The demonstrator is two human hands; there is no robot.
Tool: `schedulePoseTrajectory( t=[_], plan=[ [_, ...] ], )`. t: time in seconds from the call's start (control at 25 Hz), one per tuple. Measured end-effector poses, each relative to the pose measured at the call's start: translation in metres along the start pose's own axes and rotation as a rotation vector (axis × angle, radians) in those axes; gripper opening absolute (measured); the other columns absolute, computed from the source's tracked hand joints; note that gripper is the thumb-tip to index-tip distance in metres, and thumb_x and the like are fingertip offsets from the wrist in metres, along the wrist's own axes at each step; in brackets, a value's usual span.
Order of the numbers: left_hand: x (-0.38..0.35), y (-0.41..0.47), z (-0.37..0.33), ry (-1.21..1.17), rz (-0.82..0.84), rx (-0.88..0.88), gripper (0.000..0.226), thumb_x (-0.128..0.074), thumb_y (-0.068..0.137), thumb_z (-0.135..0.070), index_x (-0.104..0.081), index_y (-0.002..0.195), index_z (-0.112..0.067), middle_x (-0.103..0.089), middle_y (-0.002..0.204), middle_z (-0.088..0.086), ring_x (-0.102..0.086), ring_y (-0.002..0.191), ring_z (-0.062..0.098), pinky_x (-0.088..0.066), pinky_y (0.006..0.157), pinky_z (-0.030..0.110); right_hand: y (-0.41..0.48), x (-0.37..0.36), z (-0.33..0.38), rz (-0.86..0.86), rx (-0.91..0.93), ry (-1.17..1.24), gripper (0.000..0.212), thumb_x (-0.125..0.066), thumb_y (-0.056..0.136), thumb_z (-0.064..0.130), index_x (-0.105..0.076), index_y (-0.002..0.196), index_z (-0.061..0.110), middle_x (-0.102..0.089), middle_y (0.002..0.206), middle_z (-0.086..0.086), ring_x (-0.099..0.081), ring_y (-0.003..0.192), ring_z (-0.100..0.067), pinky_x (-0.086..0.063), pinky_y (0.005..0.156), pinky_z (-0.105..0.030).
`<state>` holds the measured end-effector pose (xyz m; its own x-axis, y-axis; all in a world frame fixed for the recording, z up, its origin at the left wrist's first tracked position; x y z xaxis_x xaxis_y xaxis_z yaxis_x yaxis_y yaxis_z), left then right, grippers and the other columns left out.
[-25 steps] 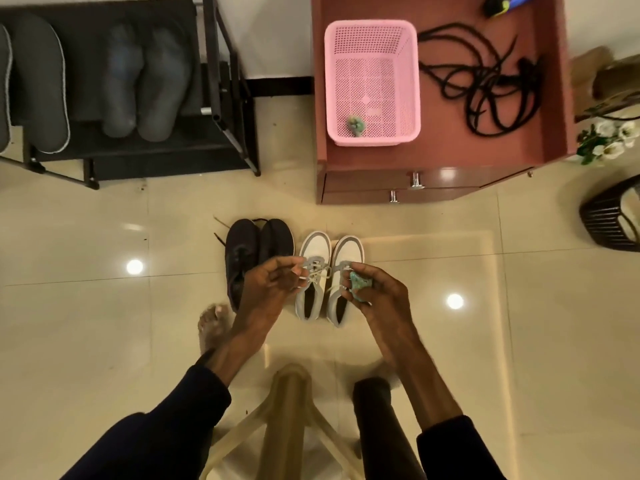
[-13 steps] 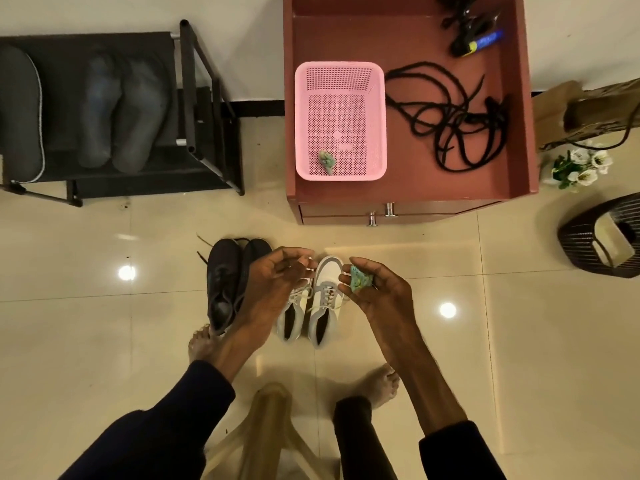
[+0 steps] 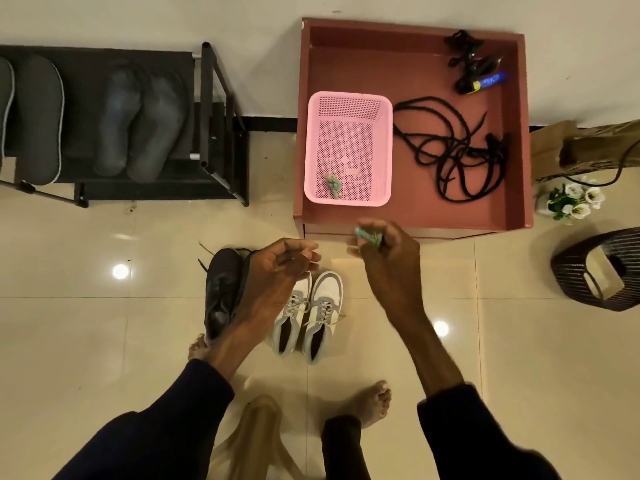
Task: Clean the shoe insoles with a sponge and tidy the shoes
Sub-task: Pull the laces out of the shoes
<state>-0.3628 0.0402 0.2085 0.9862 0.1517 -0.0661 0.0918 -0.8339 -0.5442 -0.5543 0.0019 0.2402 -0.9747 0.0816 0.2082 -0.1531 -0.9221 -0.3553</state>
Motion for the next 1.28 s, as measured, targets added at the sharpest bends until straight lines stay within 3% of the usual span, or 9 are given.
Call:
schedulePoseTrajectory(
  t=[0.08, 0.16, 0.4, 0.52, 0.6, 0.72, 0.88, 1.08, 1.28],
  plan=[
    [0.001, 0.010, -0.009, 0.013, 0.008, -0.026, 0.020, -0.068, 0.096, -0.016, -0.071, 0.111, -0.004, -0.078, 0.097, 0.008, -0.075, 0.093, 0.027, -0.060, 0.083, 0.033, 0.041, -0.011, 0.029, -0.047, 0.208, -0.235, 0.029, -0.061, 0.088, -0.009, -0.073, 0.108, 0.008, -0.074, 0.100, -0.002, -0.069, 0.085, -0.004, -0.053, 0.078, -0.012],
    [0.002, 0.018, -0.014, 0.039, 0.014, -0.043, 0.014, -0.068, 0.095, -0.017, -0.071, 0.106, -0.009, -0.079, 0.094, 0.005, -0.075, 0.090, 0.026, -0.061, 0.083, 0.034, 0.079, -0.023, 0.044, -0.054, 0.344, -0.438, 0.032, -0.057, 0.086, -0.013, -0.073, 0.107, 0.005, -0.073, 0.103, -0.005, -0.065, 0.088, -0.005, -0.043, 0.078, -0.002],
    [0.018, 0.034, -0.015, 0.099, 0.016, -0.084, 0.010, -0.067, 0.097, -0.013, -0.072, 0.106, -0.011, -0.078, 0.092, 0.002, -0.075, 0.088, 0.025, -0.060, 0.083, 0.039, 0.141, -0.039, 0.008, 0.079, 0.319, -0.809, 0.040, -0.060, 0.082, -0.008, -0.070, 0.115, 0.011, -0.071, 0.120, -0.009, -0.064, 0.113, -0.027, -0.054, 0.094, -0.036],
    [0.031, 0.037, -0.005, 0.121, 0.012, -0.083, 0.011, -0.067, 0.097, -0.011, -0.072, 0.107, -0.010, -0.078, 0.096, 0.005, -0.075, 0.090, 0.027, -0.061, 0.084, 0.038, 0.124, -0.031, 0.012, -0.037, 0.386, -0.756, 0.037, -0.059, 0.084, -0.007, -0.072, 0.114, 0.010, -0.072, 0.117, -0.008, -0.065, 0.110, -0.025, -0.055, 0.095, -0.039],
    [0.037, 0.037, 0.009, 0.132, 0.000, -0.075, 0.012, -0.067, 0.097, -0.010, -0.072, 0.108, -0.008, -0.078, 0.098, 0.007, -0.075, 0.091, 0.026, -0.061, 0.084, 0.036, 0.092, -0.023, 0.025, -0.165, 0.505, -0.592, 0.035, -0.052, 0.084, -0.010, -0.073, 0.107, 0.005, -0.073, 0.105, -0.009, -0.068, 0.098, -0.020, -0.056, 0.089, -0.030],
    [0.035, 0.034, 0.039, 0.131, 0.013, -0.062, 0.012, -0.068, 0.096, -0.007, -0.073, 0.107, -0.009, -0.078, 0.097, 0.009, -0.074, 0.092, 0.028, -0.059, 0.084, 0.035, 0.033, -0.010, 0.010, -0.280, 0.503, -0.383, 0.032, -0.048, 0.082, -0.014, -0.073, 0.095, 0.002, -0.072, 0.092, -0.005, -0.067, 0.085, -0.011, -0.048, 0.079, -0.014],
    [0.029, 0.026, 0.100, 0.249, 0.056, -0.092, 0.023, -0.066, 0.093, 0.005, -0.075, 0.098, -0.015, -0.078, 0.095, 0.003, -0.073, 0.095, 0.030, -0.059, 0.088, 0.038, -0.024, -0.009, -0.085, -0.186, 0.359, -0.325, 0.034, -0.049, 0.079, -0.018, -0.072, 0.086, 0.006, -0.071, 0.083, 0.000, -0.066, 0.080, -0.006, -0.046, 0.075, -0.012],
    [0.022, 0.032, 0.223, 0.533, 0.081, -0.104, 0.042, -0.060, 0.086, 0.017, -0.078, 0.087, -0.020, -0.078, 0.092, -0.007, -0.074, 0.089, 0.010, -0.058, 0.080, 0.025, -0.044, -0.017, -0.258, 0.040, 0.063, -0.486, 0.040, -0.053, 0.074, -0.018, -0.078, 0.085, 0.011, -0.076, 0.083, 0.003, -0.068, 0.077, -0.004, -0.057, 0.076, -0.024],
    [0.005, 0.063, 0.347, 0.632, 0.138, -0.086, 0.038, -0.059, 0.087, 0.009, -0.071, 0.088, -0.027, -0.074, 0.096, -0.005, -0.070, 0.094, 0.014, -0.058, 0.090, 0.032, -0.035, -0.028, -0.377, 0.077, -0.010, -0.578, 0.039, -0.056, 0.075, -0.020, -0.077, 0.097, 0.004, -0.077, 0.096, -0.009, -0.072, 0.089, -0.021, -0.045, 0.076, -0.009]
  ],
)
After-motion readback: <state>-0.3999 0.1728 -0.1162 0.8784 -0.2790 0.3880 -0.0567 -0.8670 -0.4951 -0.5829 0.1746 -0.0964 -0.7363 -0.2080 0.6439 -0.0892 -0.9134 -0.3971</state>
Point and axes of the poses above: each hand's wrist, its own y-axis towards the middle knuckle, its own x-axis out of the back of the hand, z = x × y, the point moved 5 cm from there along y, towards the middle knuckle
